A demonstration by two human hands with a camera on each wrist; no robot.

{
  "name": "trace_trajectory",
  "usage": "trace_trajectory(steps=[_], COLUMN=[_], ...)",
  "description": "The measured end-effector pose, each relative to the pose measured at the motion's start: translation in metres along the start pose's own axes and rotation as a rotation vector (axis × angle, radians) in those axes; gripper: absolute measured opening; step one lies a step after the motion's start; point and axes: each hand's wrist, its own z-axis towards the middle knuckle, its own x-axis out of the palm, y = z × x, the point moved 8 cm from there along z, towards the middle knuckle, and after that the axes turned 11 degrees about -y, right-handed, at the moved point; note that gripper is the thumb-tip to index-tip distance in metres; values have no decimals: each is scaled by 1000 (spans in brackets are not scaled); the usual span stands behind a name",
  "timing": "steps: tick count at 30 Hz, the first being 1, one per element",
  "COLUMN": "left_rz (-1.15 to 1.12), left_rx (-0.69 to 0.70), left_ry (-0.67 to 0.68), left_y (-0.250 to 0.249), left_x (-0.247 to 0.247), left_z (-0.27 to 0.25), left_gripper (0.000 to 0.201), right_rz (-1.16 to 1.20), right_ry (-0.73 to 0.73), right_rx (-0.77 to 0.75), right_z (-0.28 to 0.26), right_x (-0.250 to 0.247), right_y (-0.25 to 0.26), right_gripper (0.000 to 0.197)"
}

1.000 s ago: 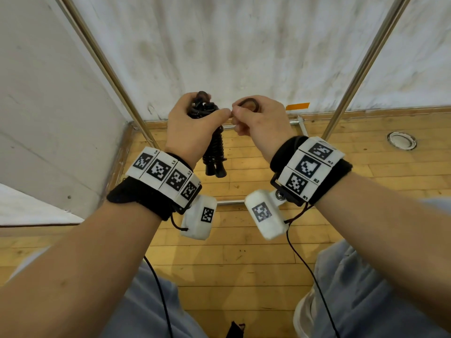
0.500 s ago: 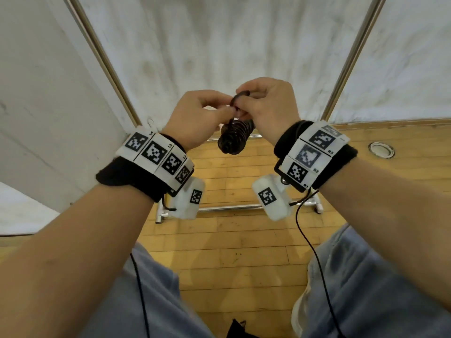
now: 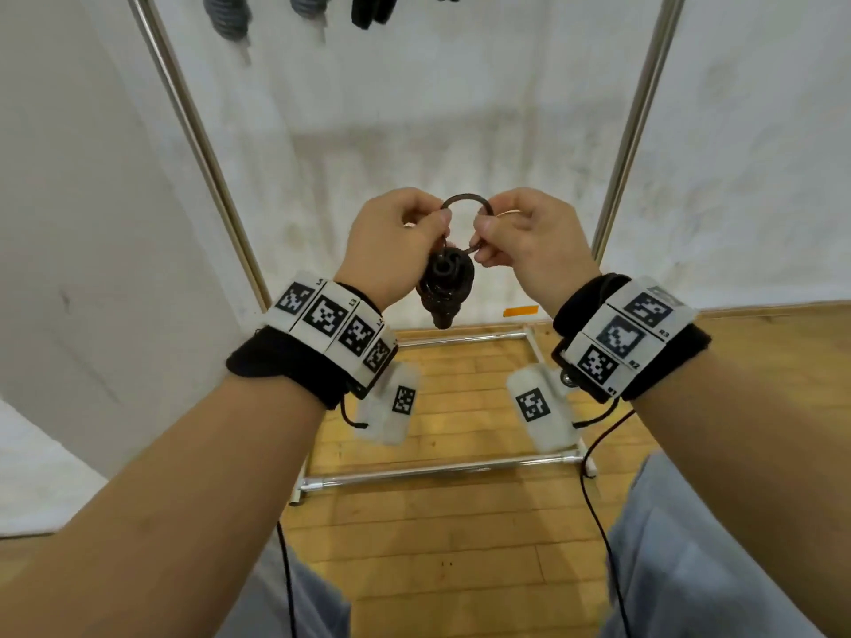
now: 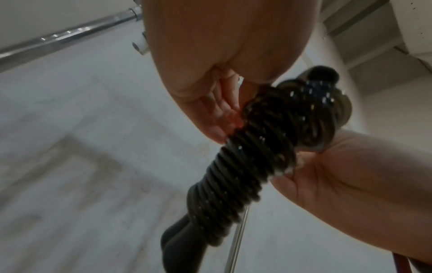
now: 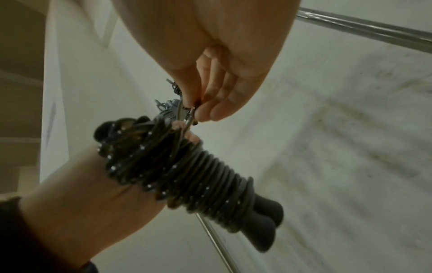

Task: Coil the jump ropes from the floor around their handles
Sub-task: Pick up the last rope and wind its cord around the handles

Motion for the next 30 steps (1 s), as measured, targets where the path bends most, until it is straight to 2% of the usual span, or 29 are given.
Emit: trace_trajectory(steps=[5, 11, 15, 19, 22, 26, 30], left_rz=[-80, -60, -32, -47, -49, 35, 48], left_rx=[13, 53, 86, 108, 28, -117, -509], left_ry=[25, 80, 129, 183, 221, 277, 291], left_y=[12, 16, -21, -83, -123, -153, -147], left_x=[30, 69, 86, 92, 91, 91, 99], left_z=[51, 139, 173, 192, 195, 188, 170], left_gripper=[18, 21, 26, 26, 18, 11, 26], right_rz=[29, -28, -63, -181, -285, -452, -576], right_ry=[-42, -199, -290, -372, -378, -279, -129], right_rx=[-44, -121, -137, -59, -5, 74, 190], right_z=[55, 144, 177, 193, 202, 208, 204], right_x=[-3, -7, -21, -43, -59, -73, -81], right_y=[-11, -19, 13, 69, 114, 150, 149], right_gripper=[15, 18, 20, 18, 14, 11, 10])
